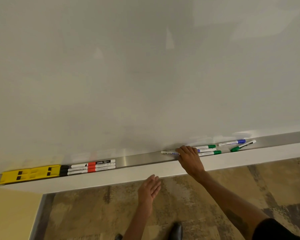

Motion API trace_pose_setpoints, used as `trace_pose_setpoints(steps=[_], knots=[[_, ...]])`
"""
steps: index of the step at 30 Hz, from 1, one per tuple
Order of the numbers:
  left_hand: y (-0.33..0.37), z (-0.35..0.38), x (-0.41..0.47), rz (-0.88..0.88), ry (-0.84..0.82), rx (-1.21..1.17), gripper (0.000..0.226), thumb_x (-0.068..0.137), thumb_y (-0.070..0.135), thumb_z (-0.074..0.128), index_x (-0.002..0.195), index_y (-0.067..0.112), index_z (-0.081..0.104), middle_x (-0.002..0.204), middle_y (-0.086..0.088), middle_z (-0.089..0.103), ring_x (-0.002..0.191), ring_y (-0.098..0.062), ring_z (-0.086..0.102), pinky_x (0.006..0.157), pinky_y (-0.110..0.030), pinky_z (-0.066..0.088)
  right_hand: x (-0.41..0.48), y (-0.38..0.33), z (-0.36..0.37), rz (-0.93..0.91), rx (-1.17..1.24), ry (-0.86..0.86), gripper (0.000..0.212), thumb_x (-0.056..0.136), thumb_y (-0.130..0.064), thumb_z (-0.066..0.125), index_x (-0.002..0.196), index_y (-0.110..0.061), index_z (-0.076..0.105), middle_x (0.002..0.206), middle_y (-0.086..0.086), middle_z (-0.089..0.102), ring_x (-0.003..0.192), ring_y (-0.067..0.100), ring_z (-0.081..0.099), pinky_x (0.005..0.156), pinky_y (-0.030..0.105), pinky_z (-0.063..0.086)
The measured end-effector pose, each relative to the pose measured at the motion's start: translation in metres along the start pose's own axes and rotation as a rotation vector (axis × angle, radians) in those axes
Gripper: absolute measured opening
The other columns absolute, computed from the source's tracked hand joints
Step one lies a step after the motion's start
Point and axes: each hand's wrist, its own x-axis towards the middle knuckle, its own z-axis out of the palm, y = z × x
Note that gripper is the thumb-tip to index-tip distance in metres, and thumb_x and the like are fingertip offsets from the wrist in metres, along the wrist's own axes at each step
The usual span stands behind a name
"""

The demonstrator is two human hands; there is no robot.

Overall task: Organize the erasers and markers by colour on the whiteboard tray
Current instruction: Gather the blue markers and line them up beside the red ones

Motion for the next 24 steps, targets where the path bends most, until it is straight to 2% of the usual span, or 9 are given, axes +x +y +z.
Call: trace_pose_setpoints(steps=[2, 6, 9, 12, 15, 17, 19, 21, 24], knots=[[0.010, 0.009, 0.001, 0.064, 0.033, -0.078, 0.027, 0.094, 0.013, 0.062, 0.120, 0.006, 0.063, 0.115, -0.011, 0.072, 0.106, -0.026, 0.070, 0.092, -0.038, 0.056, -0.004, -0.010, -0.005, 0.005, 0.148, -0.018, 0.026, 0.092, -0.015, 0.060, 0.118, -0.014, 0.058, 0.111, 0.004, 0.061, 0.095, 0.021, 0.059, 0.082, 0.036, 0.050], [0.035, 0.033, 0.007, 0.158, 0.032, -0.159, 0.030, 0.094, 0.008, 0.060, 0.124, 0.000, 0.061, 0.115, -0.015, 0.072, 0.108, -0.027, 0.069, 0.097, -0.039, 0.054, -0.012, -0.026, -0.011, 0.099, 0.390, -0.003, 0.028, 0.093, -0.016, 0.062, 0.120, -0.015, 0.056, 0.112, 0.004, 0.061, 0.092, 0.012, 0.057, 0.082, 0.024, 0.051], [0.049, 0.053, 0.009, 0.223, -0.014, -0.082, 0.030, 0.094, 0.010, 0.061, 0.123, 0.004, 0.064, 0.115, -0.010, 0.073, 0.113, -0.023, 0.067, 0.104, -0.040, 0.048, -0.015, -0.042, -0.017, 0.202, 0.523, 0.050, 0.031, 0.091, -0.018, 0.066, 0.120, -0.019, 0.056, 0.108, -0.001, 0.060, 0.089, 0.008, 0.055, 0.078, 0.010, 0.043], [0.052, 0.069, 0.007, 0.268, -0.065, 0.023, 0.027, 0.095, 0.024, 0.059, 0.118, 0.014, 0.070, 0.117, -0.003, 0.073, 0.117, -0.017, 0.064, 0.106, -0.035, 0.045, -0.018, -0.058, -0.022, 0.242, 0.607, 0.066, 0.035, 0.090, -0.019, 0.068, 0.122, -0.021, 0.055, 0.104, -0.011, 0.058, 0.090, 0.004, 0.057, 0.075, 0.001, 0.039], [0.046, 0.078, 0.005, 0.250, -0.117, 0.038, 0.039, 0.095, 0.038, 0.054, 0.120, 0.012, 0.069, 0.119, -0.009, 0.071, 0.118, -0.023, 0.063, 0.107, -0.039, 0.045, -0.023, -0.071, -0.024, 0.215, 0.677, 0.089, 0.036, 0.090, -0.020, 0.068, 0.119, -0.034, 0.052, 0.104, -0.019, 0.058, 0.088, -0.003, 0.060, 0.076, 0.001, 0.043], [0.039, 0.081, 0.003, 0.210, -0.124, 0.006, 0.051, 0.090, 0.046, 0.055, 0.121, 0.007, 0.067, 0.117, -0.018, 0.070, 0.115, -0.030, 0.064, 0.106, -0.043, 0.046, -0.029, -0.075, -0.023, 0.219, 0.697, 0.114, 0.038, 0.091, -0.020, 0.066, 0.113, -0.046, 0.049, 0.104, -0.021, 0.060, 0.091, -0.007, 0.060, 0.079, 0.004, 0.046], [0.033, 0.083, 0.001, 0.183, -0.118, -0.011, 0.057, 0.087, 0.048, 0.055, 0.122, 0.004, 0.066, 0.115, -0.020, 0.070, 0.111, -0.032, 0.065, 0.103, -0.045, 0.048, -0.035, -0.076, -0.021, 0.239, 0.709, 0.117, 0.039, 0.092, -0.018, 0.064, 0.110, -0.050, 0.049, 0.105, -0.022, 0.061, 0.094, -0.006, 0.061, 0.082, 0.010, 0.050], [0.024, 0.084, 0.001, 0.177, -0.111, 0.022, 0.050, 0.090, 0.043, 0.056, 0.121, 0.004, 0.065, 0.113, -0.017, 0.072, 0.108, -0.030, 0.067, 0.101, -0.047, 0.050, -0.042, -0.073, -0.019, 0.244, 0.732, 0.093, 0.034, 0.094, -0.018, 0.062, 0.110, -0.047, 0.053, 0.105, -0.021, 0.063, 0.095, -0.004, 0.062, 0.083, 0.012, 0.052], [0.010, 0.086, 0.004, 0.146, -0.043, 0.077, 0.035, 0.093, 0.030, 0.060, 0.117, 0.006, 0.066, 0.111, -0.018, 0.072, 0.107, -0.033, 0.067, 0.101, -0.050, 0.049, -0.053, -0.063, -0.015, 0.211, 0.713, 0.021, 0.031, 0.095, -0.018, 0.060, 0.114, -0.042, 0.055, 0.109, -0.020, 0.063, 0.095, -0.006, 0.062, 0.084, 0.008, 0.048]])
